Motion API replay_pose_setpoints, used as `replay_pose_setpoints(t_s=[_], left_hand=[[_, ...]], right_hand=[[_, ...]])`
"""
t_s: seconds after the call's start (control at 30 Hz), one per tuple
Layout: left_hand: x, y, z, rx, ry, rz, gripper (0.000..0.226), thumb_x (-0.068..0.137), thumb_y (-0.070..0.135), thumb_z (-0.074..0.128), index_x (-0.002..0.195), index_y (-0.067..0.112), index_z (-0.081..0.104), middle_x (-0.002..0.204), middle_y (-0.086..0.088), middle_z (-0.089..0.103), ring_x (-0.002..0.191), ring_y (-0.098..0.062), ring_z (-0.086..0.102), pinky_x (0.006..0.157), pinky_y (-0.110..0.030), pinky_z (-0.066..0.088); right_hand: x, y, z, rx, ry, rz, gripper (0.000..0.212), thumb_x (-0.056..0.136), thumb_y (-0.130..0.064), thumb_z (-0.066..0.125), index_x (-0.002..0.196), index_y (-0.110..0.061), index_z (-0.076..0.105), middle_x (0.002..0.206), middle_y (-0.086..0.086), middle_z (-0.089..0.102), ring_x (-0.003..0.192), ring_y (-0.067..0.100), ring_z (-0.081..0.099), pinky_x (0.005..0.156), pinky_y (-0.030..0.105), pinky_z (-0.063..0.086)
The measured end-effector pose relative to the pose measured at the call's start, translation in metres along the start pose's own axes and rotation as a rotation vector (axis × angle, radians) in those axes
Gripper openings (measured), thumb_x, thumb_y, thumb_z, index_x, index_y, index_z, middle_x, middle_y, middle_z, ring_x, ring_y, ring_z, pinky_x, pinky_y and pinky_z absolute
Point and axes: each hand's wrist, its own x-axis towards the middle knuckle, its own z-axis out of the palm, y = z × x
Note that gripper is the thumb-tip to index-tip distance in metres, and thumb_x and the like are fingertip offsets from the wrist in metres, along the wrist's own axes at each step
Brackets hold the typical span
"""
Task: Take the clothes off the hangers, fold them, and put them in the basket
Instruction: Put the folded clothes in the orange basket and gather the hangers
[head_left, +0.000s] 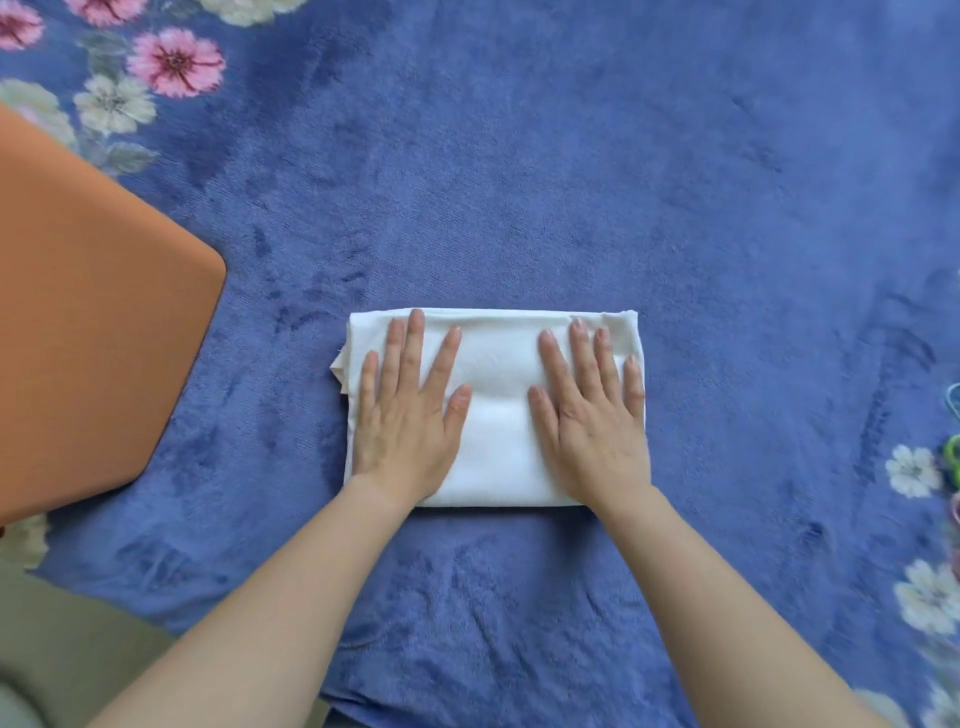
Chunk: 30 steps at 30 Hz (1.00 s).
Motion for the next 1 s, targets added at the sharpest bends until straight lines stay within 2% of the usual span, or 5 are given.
replay_pose_setpoints(t_s=[0.27, 0.43, 0.63, 0.77, 1.0], left_hand=[[-0.009, -0.02, -0.001, -0.124, 0.06, -0.137, 0.061, 0.096, 0.047, 0.041, 0.152, 0.025, 0.029, 0.16, -0.012, 0.02, 0.144, -0.025, 0.015, 0.115, -0.043, 0.008], [-0.035, -0.031, -0.022, -0.85, 0.175, -0.662, 0.063, 0.084, 0.023, 0.075, 0.137, 0.009, 0.044, 0.128, -0.008, 0.051, 0.114, -0.021, 0.053, 0.105, -0.04, 0.042], [-0.013, -0.033, -0.054, -1.371, -0.243, -0.948, 0.023, 0.084, 0.015, 0.072, 0.105, 0.007, 0.066, 0.102, -0.009, 0.073, 0.083, -0.019, 0.071, 0.071, -0.032, 0.059], [-0.023, -0.034, -0.107, -1.617, -0.64, -0.959, 0.031, 0.086, 0.01, 0.065, 0.116, 0.003, 0.066, 0.106, -0.012, 0.074, 0.088, -0.025, 0.072, 0.075, -0.035, 0.058], [-0.095, -0.042, -0.241, -1.842, -0.663, -0.857, 0.064, 0.057, 0.007, 0.069, 0.121, 0.006, 0.063, 0.117, -0.016, 0.069, 0.098, -0.033, 0.067, 0.082, -0.042, 0.056]], right_hand=[[-0.006, 0.043, -0.013, 0.23, -0.021, 0.142, 0.063, 0.096, -0.05, 0.024, 0.153, -0.026, 0.027, 0.16, -0.001, 0.026, 0.145, 0.021, 0.022, 0.115, 0.039, 0.02], [-0.039, 0.043, -0.033, 0.788, 0.06, 0.706, 0.04, 0.087, -0.037, 0.069, 0.118, -0.014, 0.058, 0.095, -0.003, 0.061, 0.096, 0.02, 0.059, 0.08, 0.028, 0.04], [-0.05, 0.032, -0.047, 1.157, -0.16, 0.834, 0.02, 0.085, -0.024, 0.073, 0.075, -0.011, 0.062, 0.072, -0.004, 0.064, 0.064, 0.013, 0.056, 0.06, 0.023, 0.043], [-0.06, 0.026, -0.091, 1.349, -0.196, 0.855, 0.014, 0.085, -0.015, 0.07, 0.085, -0.008, 0.058, 0.085, 0.007, 0.064, 0.079, 0.02, 0.058, 0.066, 0.033, 0.049], [-0.104, -0.027, -0.22, 1.406, -0.335, 0.689, 0.01, 0.088, -0.012, 0.063, 0.084, -0.01, 0.055, 0.08, 0.004, 0.065, 0.07, 0.015, 0.061, 0.064, 0.028, 0.05]])
